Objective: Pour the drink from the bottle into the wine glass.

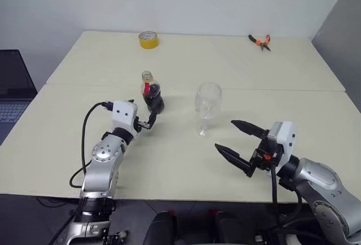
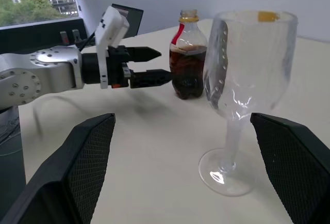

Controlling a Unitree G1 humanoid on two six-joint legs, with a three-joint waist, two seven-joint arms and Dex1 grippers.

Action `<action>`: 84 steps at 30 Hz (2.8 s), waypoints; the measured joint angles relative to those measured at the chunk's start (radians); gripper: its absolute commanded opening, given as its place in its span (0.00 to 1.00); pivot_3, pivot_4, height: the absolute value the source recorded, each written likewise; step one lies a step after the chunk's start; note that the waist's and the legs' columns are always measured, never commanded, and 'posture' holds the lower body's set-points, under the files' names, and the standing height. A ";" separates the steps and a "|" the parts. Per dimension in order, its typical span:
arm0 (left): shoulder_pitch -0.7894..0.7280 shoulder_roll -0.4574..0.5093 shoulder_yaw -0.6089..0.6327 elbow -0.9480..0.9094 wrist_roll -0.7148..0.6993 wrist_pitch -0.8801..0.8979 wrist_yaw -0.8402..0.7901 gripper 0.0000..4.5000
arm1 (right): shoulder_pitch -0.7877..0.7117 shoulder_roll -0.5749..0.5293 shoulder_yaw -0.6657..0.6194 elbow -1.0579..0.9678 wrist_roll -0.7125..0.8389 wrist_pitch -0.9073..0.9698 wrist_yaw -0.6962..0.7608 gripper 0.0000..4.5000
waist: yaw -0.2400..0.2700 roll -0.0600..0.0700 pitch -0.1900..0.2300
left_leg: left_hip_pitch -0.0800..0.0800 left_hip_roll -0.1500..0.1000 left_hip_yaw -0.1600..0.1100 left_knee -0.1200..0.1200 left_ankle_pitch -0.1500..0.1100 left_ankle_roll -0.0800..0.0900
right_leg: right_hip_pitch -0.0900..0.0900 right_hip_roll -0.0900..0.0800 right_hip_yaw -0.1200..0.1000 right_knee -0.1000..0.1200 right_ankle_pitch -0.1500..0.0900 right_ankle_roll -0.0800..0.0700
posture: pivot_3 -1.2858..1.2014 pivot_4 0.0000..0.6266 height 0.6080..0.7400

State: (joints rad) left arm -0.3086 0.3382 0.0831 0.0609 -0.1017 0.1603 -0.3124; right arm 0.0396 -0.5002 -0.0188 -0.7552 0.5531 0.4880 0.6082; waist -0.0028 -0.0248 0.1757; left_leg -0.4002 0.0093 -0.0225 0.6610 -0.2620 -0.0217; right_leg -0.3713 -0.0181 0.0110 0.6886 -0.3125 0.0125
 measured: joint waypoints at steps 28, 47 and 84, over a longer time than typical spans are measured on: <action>-0.209 -0.088 -0.027 0.339 0.010 -0.177 -0.008 0.52 | -0.055 -0.060 0.003 -0.059 0.029 0.027 -0.020 1.00 | 0.001 -0.001 0.000 | 0.000 0.000 0.000 0.001 0.000 0.000 | 0.000 0.000 0.000 0.000 0.000 0.000 | 0.52 0.24 1.00; -0.207 -0.079 -0.047 0.211 -0.009 -0.144 -0.093 0.16 | -0.066 -0.049 0.002 -0.063 0.046 0.028 -0.070 1.00 | 0.001 -0.002 0.001 | -0.001 0.000 0.000 0.001 0.000 -0.001 | -0.001 0.000 0.000 0.000 0.000 0.000 | 0.52 0.24 1.00; -0.638 0.205 -0.327 0.626 0.533 -0.926 -0.082 0.14 | -0.181 -0.042 0.006 -0.076 0.084 0.133 -0.238 1.00 | 0.000 -0.002 0.001 | -0.002 -0.001 0.001 0.001 0.000 0.000 | -0.003 0.000 0.000 0.001 0.000 0.000 | 0.52 0.24 1.00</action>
State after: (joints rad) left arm -0.9469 0.5435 -0.2439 0.6868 0.4311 -0.7654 -0.3944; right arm -0.1413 -0.5426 -0.0129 -0.8313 0.6372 0.6213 0.3705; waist -0.0028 -0.0268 0.1769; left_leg -0.4026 0.0087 -0.0216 0.6617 -0.2618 -0.0219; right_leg -0.3738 -0.0182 0.0114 0.6893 -0.3124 0.0126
